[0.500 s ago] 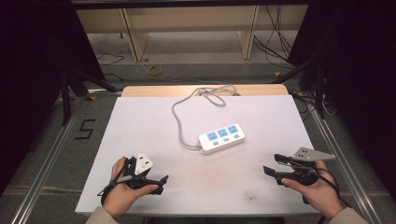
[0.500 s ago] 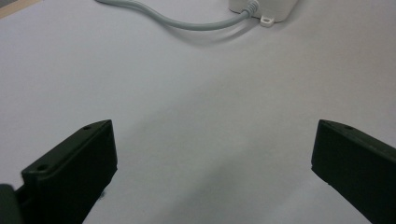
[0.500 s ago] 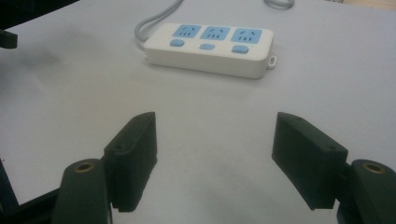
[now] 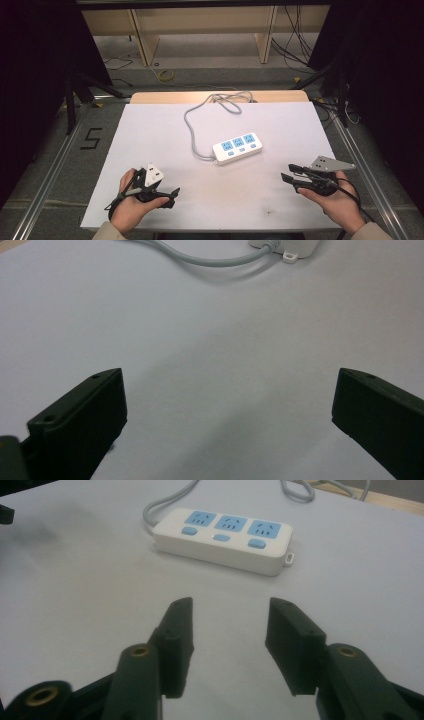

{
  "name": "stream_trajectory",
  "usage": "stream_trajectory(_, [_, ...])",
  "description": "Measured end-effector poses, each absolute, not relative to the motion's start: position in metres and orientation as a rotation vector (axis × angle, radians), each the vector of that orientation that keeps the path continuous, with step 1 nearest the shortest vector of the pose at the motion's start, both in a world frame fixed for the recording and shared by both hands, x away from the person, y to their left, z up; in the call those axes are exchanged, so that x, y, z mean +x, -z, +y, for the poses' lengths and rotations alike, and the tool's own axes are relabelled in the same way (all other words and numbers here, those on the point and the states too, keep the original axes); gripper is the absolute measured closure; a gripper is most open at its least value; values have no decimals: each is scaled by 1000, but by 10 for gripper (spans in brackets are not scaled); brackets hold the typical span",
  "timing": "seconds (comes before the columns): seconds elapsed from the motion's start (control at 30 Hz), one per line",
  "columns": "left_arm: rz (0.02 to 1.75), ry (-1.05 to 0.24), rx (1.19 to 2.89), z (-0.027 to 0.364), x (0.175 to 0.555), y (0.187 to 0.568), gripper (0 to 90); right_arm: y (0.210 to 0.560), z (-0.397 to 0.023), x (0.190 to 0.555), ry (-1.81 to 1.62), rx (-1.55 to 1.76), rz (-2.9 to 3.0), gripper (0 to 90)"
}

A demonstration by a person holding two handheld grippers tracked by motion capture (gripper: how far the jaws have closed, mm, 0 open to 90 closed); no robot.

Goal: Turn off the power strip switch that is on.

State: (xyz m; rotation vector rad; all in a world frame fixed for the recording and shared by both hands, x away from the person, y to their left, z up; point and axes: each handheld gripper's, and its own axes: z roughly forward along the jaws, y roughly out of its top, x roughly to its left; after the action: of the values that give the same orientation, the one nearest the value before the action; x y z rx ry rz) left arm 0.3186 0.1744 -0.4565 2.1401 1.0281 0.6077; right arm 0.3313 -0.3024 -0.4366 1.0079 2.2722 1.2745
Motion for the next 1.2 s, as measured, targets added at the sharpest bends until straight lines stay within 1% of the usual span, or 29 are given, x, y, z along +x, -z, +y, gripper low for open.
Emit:
stream_trajectory(0.03, [1030,-606,2141,175,319,457,13,435,-302,331,-1253,993,2279,654])
stream_trajectory(0.07, [1034,-607,2139,175,319,457,13,435,-302,331,-1253,993,2279,654])
stream_trajectory(0.1, [1037,-610,2135,176,318,457,20,433,-302,331,-1233,972,2279,717])
stream_trajectory(0.13, [1037,-610,2135,176,318,457,20,433,-302,331,-1230,971,2275,748])
stream_trajectory(0.2, [1036,-614,2133,176,318,456,21,432,-302,332,-1219,962,2273,807])
stream_trajectory(0.23, [1038,-613,2132,175,318,456,21,432,-302,332,-1219,962,2273,807])
stream_trajectory(0.3, [1033,-609,2132,174,318,456,23,432,-300,334,-1207,962,2281,879])
stream_trajectory(0.33, [1034,-609,2131,173,318,456,24,431,-299,336,-1199,965,2286,900])
stream_trajectory(0.53, [1039,-606,2131,173,319,457,28,428,-292,347,-1187,982,2285,900])
stream_trajectory(1.2, [1051,-604,2128,174,320,457,34,427,-287,359,-1197,1037,2284,900])
